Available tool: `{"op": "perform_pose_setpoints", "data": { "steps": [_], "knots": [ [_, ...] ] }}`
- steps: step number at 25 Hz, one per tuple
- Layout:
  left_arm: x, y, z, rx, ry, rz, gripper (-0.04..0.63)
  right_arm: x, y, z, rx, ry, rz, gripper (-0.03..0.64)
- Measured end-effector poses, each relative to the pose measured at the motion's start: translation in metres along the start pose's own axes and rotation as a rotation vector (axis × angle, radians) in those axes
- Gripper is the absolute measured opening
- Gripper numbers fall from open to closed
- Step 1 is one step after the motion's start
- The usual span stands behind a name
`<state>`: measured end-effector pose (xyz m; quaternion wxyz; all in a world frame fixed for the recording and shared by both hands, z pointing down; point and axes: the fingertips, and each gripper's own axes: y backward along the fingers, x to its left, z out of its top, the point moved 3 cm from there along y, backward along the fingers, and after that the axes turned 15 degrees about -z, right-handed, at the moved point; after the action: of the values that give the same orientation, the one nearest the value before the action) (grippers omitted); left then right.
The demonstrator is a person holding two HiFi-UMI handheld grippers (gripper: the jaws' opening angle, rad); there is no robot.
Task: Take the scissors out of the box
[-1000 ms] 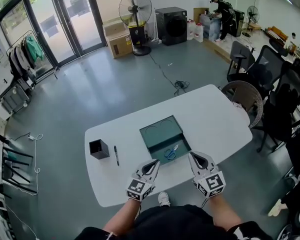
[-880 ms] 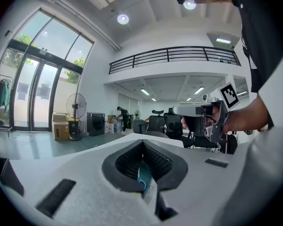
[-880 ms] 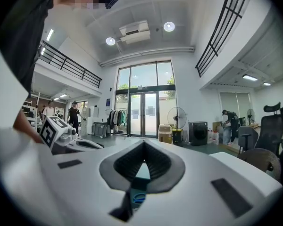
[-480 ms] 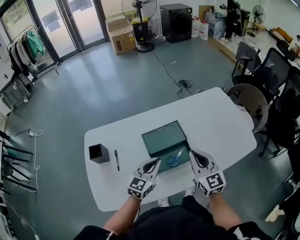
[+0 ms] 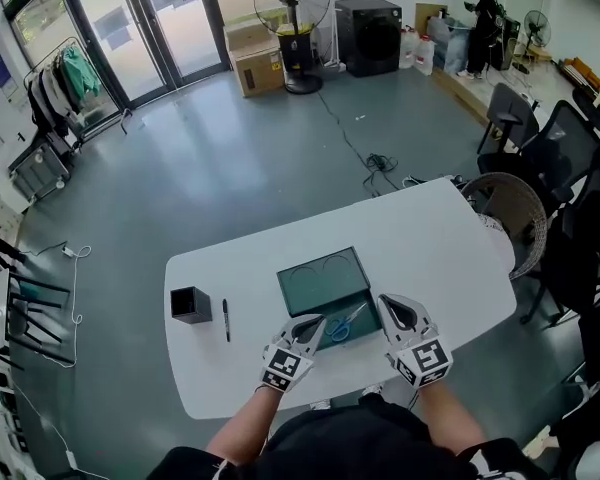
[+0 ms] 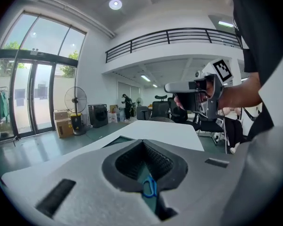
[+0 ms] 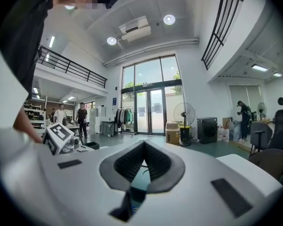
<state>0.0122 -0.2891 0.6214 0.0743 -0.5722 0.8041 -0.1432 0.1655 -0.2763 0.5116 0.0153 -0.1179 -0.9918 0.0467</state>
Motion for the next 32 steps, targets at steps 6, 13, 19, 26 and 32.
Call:
{"op": "perform_pose_setpoints", "data": {
  "steps": [6,13,19,26,32],
  "knots": [
    [-0.001,-0.034,-0.034,0.194,0.02,-0.026,0.041,-0.018,-0.016,-0.01,0.022,-0.013,0.044,0.005],
    [0.002,-0.064,-0.067,0.376,0.1,-0.058,0.13,-0.026,-0.029,-0.021,0.048,-0.024,0.097,0.005],
    [0.001,-0.084,-0.093,0.543,0.184,-0.122,0.13,-0.033,-0.033,-0.026,0.057,-0.027,0.121,0.005],
    [-0.006,-0.101,-0.116,0.677,0.254,-0.187,0.141,-0.045,-0.035,-0.033,0.073,-0.029,0.128,0.005],
    [-0.009,-0.114,-0.137,0.79,0.313,-0.212,0.149,-0.052,-0.041,-0.033,0.076,-0.02,0.145,0.005]
  ]
}}
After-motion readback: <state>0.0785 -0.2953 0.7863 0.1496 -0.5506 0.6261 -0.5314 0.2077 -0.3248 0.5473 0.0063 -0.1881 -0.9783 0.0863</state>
